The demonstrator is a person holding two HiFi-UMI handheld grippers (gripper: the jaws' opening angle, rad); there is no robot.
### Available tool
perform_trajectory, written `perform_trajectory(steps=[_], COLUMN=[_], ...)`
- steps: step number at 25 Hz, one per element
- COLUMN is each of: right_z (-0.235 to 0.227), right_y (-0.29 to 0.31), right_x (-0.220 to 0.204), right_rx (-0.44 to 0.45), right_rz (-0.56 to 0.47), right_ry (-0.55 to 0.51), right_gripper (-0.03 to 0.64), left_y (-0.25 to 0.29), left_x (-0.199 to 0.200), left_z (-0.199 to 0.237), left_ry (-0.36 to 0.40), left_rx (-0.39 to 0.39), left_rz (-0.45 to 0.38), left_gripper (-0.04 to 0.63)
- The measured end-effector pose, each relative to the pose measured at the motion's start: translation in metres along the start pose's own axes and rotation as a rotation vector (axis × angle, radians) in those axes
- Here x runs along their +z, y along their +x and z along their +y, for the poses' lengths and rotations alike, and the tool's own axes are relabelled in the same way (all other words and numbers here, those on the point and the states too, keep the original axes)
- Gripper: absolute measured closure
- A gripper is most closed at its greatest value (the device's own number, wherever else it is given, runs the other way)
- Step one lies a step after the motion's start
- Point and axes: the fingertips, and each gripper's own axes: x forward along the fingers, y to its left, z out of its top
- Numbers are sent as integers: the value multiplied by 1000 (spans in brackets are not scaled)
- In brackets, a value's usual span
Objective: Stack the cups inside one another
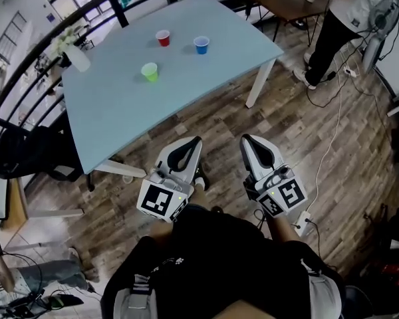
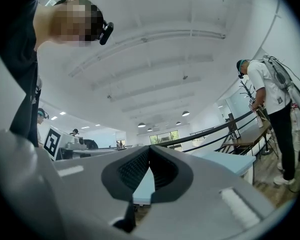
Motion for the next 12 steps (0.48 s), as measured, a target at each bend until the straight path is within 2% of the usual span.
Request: perform_trajectory(steps=[12], right_z=[-52], right_y=[90], right_x=[-10], right_rx=[-2], right_rz=[7], right_ry=[25], right_gripper=[615], left_y=[53], left_x=[-5], left_z=[88], left_ry=[-9], left_rx=[-5], left_rz=[-2], left_gripper=[606])
